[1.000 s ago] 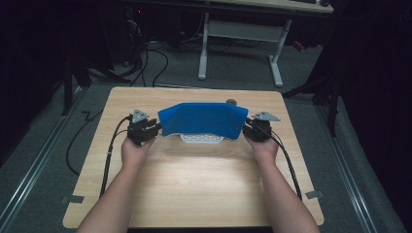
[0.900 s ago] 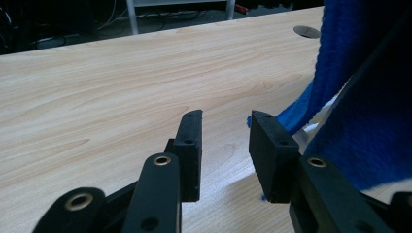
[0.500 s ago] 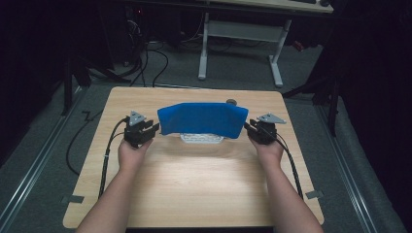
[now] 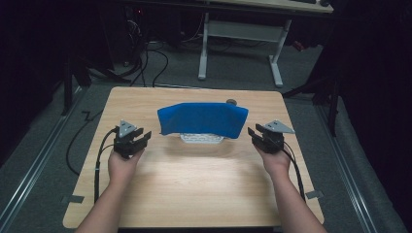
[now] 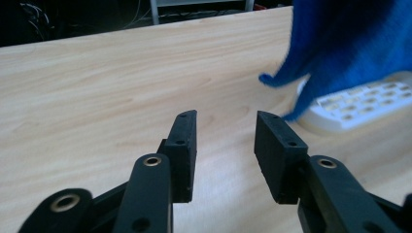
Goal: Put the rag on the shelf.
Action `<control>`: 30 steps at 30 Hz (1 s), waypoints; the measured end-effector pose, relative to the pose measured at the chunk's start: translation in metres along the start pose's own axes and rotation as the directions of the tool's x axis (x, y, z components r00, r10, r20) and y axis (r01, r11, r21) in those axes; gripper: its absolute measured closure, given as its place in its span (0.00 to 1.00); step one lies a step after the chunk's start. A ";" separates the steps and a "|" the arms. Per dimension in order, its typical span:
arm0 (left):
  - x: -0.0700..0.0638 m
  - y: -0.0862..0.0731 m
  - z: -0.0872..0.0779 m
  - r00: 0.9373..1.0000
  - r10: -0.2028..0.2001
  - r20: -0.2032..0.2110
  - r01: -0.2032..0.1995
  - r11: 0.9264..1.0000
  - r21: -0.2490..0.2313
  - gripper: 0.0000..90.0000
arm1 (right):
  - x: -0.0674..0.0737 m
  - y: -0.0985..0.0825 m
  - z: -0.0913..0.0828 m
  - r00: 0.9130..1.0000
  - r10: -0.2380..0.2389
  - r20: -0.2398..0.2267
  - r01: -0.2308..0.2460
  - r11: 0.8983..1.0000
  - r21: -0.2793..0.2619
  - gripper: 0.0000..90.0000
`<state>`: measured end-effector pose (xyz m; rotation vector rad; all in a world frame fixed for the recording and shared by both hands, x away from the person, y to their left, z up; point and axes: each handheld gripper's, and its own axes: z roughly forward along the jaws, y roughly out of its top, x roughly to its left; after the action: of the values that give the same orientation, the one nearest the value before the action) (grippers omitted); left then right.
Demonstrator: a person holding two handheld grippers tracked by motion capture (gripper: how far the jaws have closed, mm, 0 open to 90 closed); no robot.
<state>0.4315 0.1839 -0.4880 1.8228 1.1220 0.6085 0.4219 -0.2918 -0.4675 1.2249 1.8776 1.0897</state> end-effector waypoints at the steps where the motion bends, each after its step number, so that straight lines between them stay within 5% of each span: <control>1: -0.001 -0.004 -0.004 1.000 0.000 -0.001 0.000 1.000 0.002 0.66 | 0.002 -0.002 -0.006 1.000 -0.010 0.008 0.010 1.000 -0.007 0.65; 7: -0.012 -0.032 -0.027 1.000 -0.006 0.015 0.005 0.999 0.038 0.63 | 0.017 -0.014 -0.033 0.998 -0.059 0.012 0.060 0.998 -0.013 0.56; 14: -0.062 -0.057 -0.037 0.994 0.035 0.100 -0.043 0.996 0.083 0.56 | 0.055 -0.035 -0.063 0.994 -0.109 -0.004 0.109 0.994 -0.031 0.46; 16: -0.085 -0.064 -0.037 0.983 0.033 0.182 -0.053 0.993 0.108 0.54 | 0.072 -0.049 -0.067 0.996 -0.079 -0.044 0.077 0.996 -0.032 0.45; 17: -0.100 -0.066 -0.036 0.975 0.076 0.210 -0.104 0.986 0.129 0.53 | 0.078 -0.054 -0.067 0.995 -0.071 -0.066 0.070 0.997 -0.019 0.45; 19: -0.120 -0.068 -0.035 0.960 0.148 0.239 -0.183 0.974 0.133 0.51 | 0.099 -0.070 -0.064 0.987 -0.107 -0.117 0.112 0.993 0.030 0.46; 22: -0.140 -0.066 -0.033 0.926 0.257 0.276 -0.296 0.949 0.109 0.50 | 0.124 -0.081 -0.059 0.969 -0.179 -0.173 0.194 0.979 0.070 0.47; 23: -0.142 -0.065 -0.033 0.922 0.274 0.273 -0.310 0.946 0.095 0.49 | 0.129 -0.080 -0.057 0.962 -0.207 -0.178 0.220 0.974 0.056 0.47; 24: -0.141 -0.063 -0.032 0.922 0.273 0.274 -0.306 0.948 0.086 0.49 | 0.131 -0.077 -0.056 0.960 -0.215 -0.180 0.225 0.973 0.042 0.47; 27: -0.129 -0.062 -0.031 0.936 0.197 0.291 -0.233 0.968 0.094 0.49 | 0.132 -0.074 -0.054 0.959 -0.220 -0.181 0.229 0.973 0.029 0.46; 30: -0.119 -0.067 -0.031 0.944 0.153 0.291 -0.194 0.974 0.117 0.49 | 0.129 -0.076 -0.055 0.960 -0.210 -0.186 0.221 0.974 0.041 0.46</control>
<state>0.3222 0.1054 -0.5263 2.0734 0.8380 0.3586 0.2984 -0.2051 -0.5192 0.9519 2.1398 1.0603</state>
